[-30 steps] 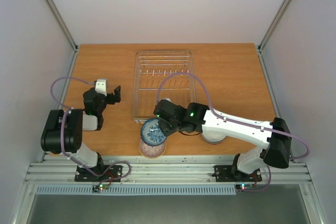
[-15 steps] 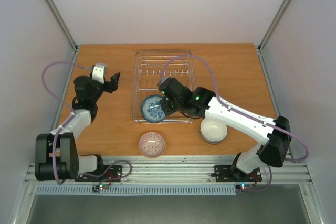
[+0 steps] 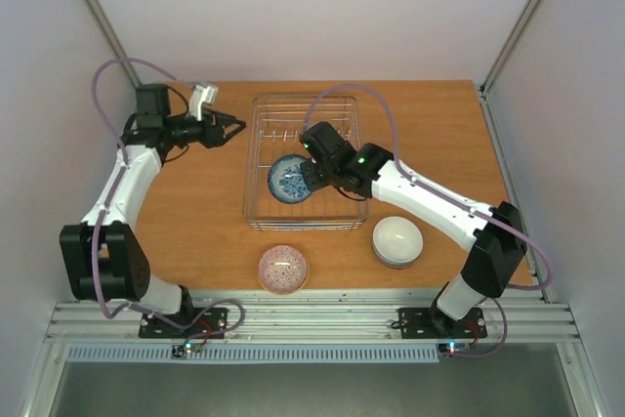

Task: Load the bowls into the dish rack

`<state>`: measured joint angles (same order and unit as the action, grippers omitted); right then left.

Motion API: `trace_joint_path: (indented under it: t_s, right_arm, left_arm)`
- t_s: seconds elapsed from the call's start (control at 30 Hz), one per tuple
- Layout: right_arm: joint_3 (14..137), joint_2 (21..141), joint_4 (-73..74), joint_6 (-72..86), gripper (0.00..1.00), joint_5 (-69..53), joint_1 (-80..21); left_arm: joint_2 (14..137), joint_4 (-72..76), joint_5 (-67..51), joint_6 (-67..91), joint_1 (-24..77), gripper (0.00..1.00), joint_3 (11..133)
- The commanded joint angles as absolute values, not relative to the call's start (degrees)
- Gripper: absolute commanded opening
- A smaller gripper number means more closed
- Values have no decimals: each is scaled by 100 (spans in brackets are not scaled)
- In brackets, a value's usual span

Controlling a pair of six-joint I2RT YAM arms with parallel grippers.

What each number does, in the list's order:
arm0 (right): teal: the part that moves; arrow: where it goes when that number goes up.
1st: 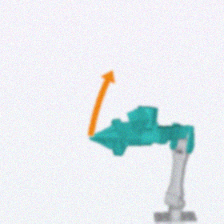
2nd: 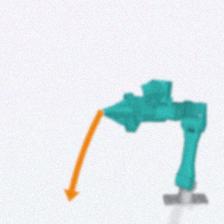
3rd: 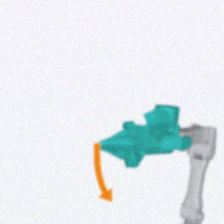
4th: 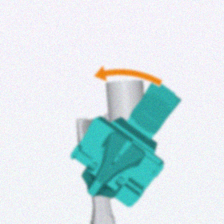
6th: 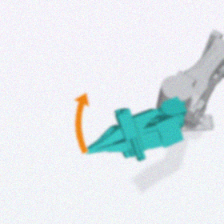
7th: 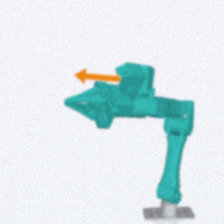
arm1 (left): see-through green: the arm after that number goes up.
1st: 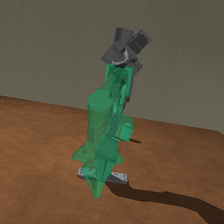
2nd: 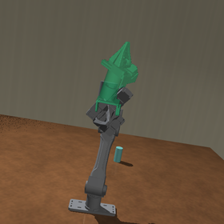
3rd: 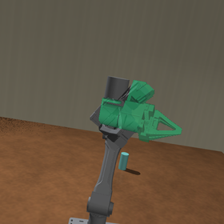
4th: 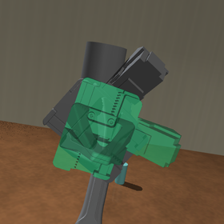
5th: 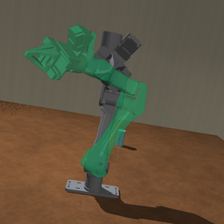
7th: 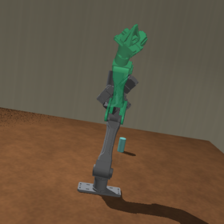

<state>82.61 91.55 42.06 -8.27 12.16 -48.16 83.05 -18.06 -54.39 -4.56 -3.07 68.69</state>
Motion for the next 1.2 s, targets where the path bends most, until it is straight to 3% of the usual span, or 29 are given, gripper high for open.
trace_joint_path:
  t_s: [0.0,0.2,0.3,0.87,0.9,0.93,0.97,1.0,1.03,1.17]
  right_arm:
    - [8666,9359,3779,-942,1,1198,-4816]
    - [8946,9632,3728,-1017,1,1269,-4816]
    - [9043,9729,3740,-1068,1,1328,-4816]
    - [8831,9377,3552,-976,1,876,-4853]
    - [8818,9340,3546,-983,1,872,-4866]
    - [8806,9323,3543,-984,1,856,-4873]
    - [8807,9317,3542,-984,1,845,-4877]
    - [8799,9309,3542,-990,1,845,-4878]
    - [8786,9308,3542,-993,1,852,-4878]
    - [8735,9309,3525,-1002,2,856,-4881]
  left_arm:
    - [8801,-4273,-6460,-1193,-39,55,7292]
    - [9263,-5082,-6188,-1782,435,67,7458]
    - [9485,-5451,-6227,-2066,574,69,7568]
    - [9724,-4744,-5169,-1643,1032,64,7321]
    - [9730,-4677,-5092,-1597,1040,61,7297]
    - [9738,-4622,-5028,-1519,1052,53,7289]
    - [9758,-4564,-4966,-1476,1050,35,7280]
    - [9776,-4506,-4887,-1407,1052,10,7284]
    - [9794,-4458,-4805,-1354,1054,2,7286]
    - [9834,-4348,-4799,-1264,1055,0,7235]
